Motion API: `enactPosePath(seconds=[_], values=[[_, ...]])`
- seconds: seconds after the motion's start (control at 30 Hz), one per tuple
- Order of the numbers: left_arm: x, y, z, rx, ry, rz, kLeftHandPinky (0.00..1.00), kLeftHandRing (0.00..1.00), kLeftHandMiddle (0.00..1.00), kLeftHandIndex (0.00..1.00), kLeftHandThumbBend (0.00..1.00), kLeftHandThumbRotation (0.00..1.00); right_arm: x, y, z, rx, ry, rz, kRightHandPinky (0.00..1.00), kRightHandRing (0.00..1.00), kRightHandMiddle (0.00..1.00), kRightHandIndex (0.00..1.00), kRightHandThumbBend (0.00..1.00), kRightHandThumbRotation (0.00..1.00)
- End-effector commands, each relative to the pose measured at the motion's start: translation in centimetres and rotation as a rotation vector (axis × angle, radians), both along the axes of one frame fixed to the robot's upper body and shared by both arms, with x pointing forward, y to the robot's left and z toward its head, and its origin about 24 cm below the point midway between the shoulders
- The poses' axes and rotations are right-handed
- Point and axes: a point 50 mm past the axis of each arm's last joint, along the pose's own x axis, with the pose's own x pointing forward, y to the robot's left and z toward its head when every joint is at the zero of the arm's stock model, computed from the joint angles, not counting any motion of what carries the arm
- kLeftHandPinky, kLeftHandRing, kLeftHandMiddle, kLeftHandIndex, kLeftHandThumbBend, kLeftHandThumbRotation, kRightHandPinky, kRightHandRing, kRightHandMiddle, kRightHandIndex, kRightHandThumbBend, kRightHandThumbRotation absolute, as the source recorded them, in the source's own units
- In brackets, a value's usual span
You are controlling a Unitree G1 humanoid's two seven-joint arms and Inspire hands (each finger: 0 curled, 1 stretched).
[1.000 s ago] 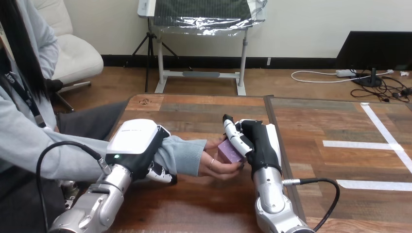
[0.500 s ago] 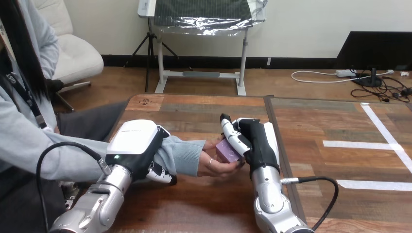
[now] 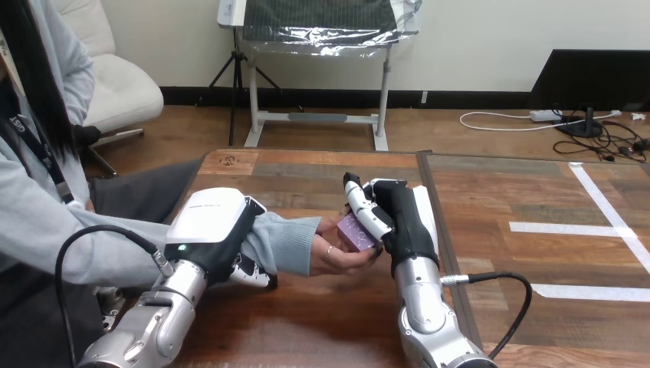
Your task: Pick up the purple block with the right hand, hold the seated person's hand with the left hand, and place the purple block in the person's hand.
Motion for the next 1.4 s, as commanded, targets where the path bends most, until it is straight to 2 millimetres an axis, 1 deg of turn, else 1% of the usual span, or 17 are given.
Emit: enactPosePath(seconds=[0.0, 0.47, 0.57, 0.6, 0.77, 0.87, 0.9, 1.07, 1.17, 1.23, 1.37], values=[[3.4, -3.4, 5.6, -0.128, -0.222, -0.081, 0.18, 0.23, 0.29, 0.30, 0.83, 0.08, -0.1, 5.2, 2.6, 0.121, -0.094, 0.093, 0.05, 0.09, 0.14, 0.16, 0.32, 0.48], [3.3, -3.2, 5.5, -0.131, -0.232, -0.074, 0.21, 0.25, 0.31, 0.33, 0.82, 0.08, 0.0, 4.7, 2.7, 0.114, -0.101, 0.080, 0.05, 0.10, 0.15, 0.17, 0.33, 0.49], [3.3, -3.2, 5.5, -0.134, -0.231, -0.071, 0.23, 0.27, 0.32, 0.34, 0.82, 0.09, 0.1, 4.6, 2.6, 0.115, -0.099, 0.081, 0.05, 0.10, 0.15, 0.17, 0.34, 0.49], [3.3, -3.2, 5.5, -0.135, -0.230, -0.070, 0.25, 0.28, 0.34, 0.35, 0.82, 0.09, 0.1, 4.6, 2.6, 0.115, -0.099, 0.081, 0.06, 0.10, 0.15, 0.18, 0.35, 0.50], [3.4, -3.1, 5.5, -0.132, -0.215, -0.064, 0.30, 0.32, 0.36, 0.38, 0.82, 0.09, 0.0, 4.5, 2.5, 0.117, -0.097, 0.082, 0.07, 0.11, 0.17, 0.21, 0.38, 0.52], [3.4, -3.0, 5.5, -0.121, -0.211, -0.059, 0.33, 0.34, 0.39, 0.40, 0.81, 0.10, 0.0, 4.4, 2.5, 0.114, -0.100, 0.081, 0.10, 0.14, 0.20, 0.24, 0.41, 0.54], [3.4, -3.0, 5.5, -0.119, -0.212, -0.058, 0.35, 0.36, 0.40, 0.41, 0.81, 0.10, 0.0, 4.4, 2.5, 0.112, -0.101, 0.079, 0.13, 0.17, 0.24, 0.27, 0.43, 0.56], [3.4, -2.9, 5.5, -0.117, -0.211, -0.052, 0.39, 0.40, 0.44, 0.45, 0.80, 0.11, 0.0, 4.2, 2.4, 0.097, -0.106, 0.069, 0.19, 0.23, 0.30, 0.34, 0.49, 0.61], [3.3, -2.8, 5.4, -0.118, -0.214, -0.052, 0.41, 0.43, 0.47, 0.48, 0.80, 0.12, 0.1, 4.1, 2.4, 0.090, -0.106, 0.062, 0.23, 0.28, 0.36, 0.39, 0.53, 0.63], [3.3, -2.7, 5.4, -0.119, -0.214, -0.051, 0.45, 0.47, 0.51, 0.53, 0.80, 0.13, 0.1, 4.0, 2.4, 0.084, -0.107, 0.058, 0.28, 0.33, 0.40, 0.43, 0.57, 0.65], [3.2, -2.5, 5.4, -0.131, -0.216, -0.048, 0.49, 0.51, 0.55, 0.58, 0.79, 0.14, 0.2, 3.7, 2.4, 0.059, -0.114, 0.043, 0.34, 0.37, 0.44, 0.46, 0.61, 0.68]])
